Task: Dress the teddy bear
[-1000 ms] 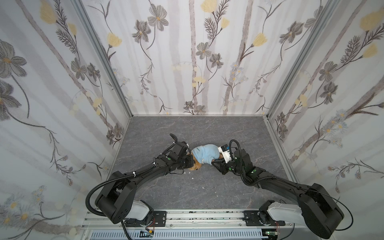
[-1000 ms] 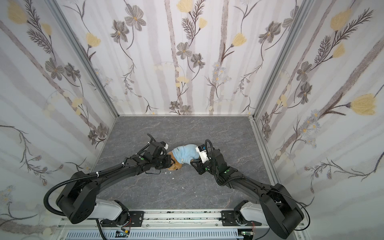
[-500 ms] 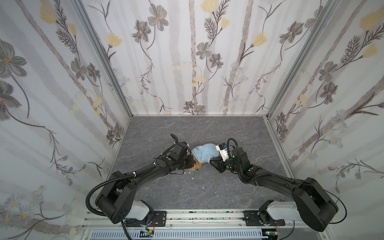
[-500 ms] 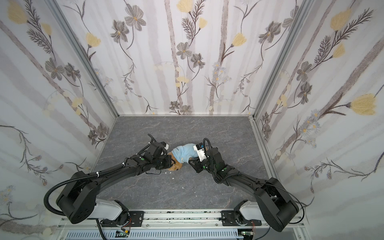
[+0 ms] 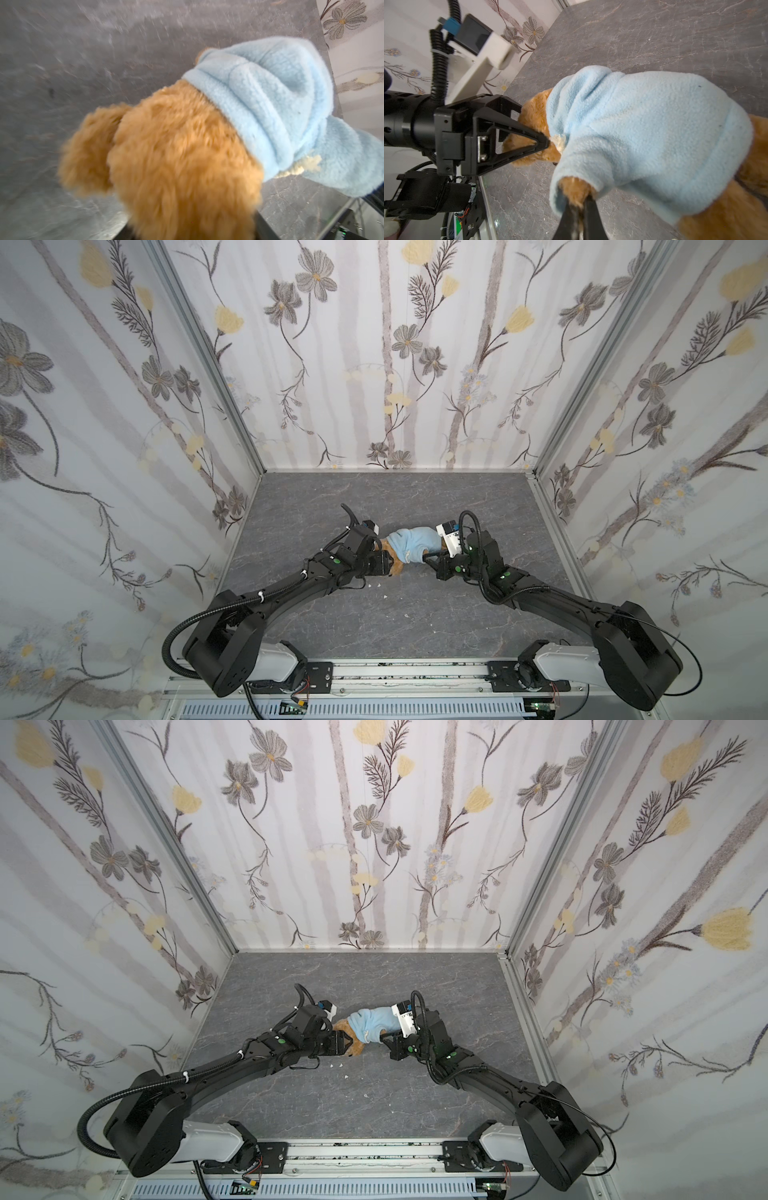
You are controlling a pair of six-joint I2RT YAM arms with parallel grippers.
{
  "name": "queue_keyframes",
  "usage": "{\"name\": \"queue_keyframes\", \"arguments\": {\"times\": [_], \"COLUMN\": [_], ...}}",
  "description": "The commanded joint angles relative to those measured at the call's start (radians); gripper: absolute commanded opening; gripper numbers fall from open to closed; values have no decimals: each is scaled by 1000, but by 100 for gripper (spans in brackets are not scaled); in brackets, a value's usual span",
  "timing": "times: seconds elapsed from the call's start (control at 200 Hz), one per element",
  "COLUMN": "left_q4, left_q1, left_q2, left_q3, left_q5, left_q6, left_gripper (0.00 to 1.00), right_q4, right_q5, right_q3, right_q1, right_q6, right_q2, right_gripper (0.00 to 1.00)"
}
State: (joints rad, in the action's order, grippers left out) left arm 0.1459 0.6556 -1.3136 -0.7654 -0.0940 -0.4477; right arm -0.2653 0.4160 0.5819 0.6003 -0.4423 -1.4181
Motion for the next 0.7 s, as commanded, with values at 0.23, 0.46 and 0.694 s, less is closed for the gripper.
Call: {"name": "queue_keyframes", "arguments": {"times": [0.23, 0.46, 0.694], "left_q4": [-343, -508, -581], "left_q1": [66, 147, 179], "left_q2": [324, 176, -59], "left_q3": [159, 143, 39], "left_q5": [11, -177, -188], "left_q6": [782, 1018, 1085], "left_gripper": [76, 79, 68], "right_q4": [71, 58, 54], "right_q5": [135, 190, 213], "right_q3": [67, 84, 91], "right_q1": [-27, -39, -39], "right_q6": [-147, -193, -204], "right_q2": [15, 33, 40], "right_gripper": [0, 0, 0]}}
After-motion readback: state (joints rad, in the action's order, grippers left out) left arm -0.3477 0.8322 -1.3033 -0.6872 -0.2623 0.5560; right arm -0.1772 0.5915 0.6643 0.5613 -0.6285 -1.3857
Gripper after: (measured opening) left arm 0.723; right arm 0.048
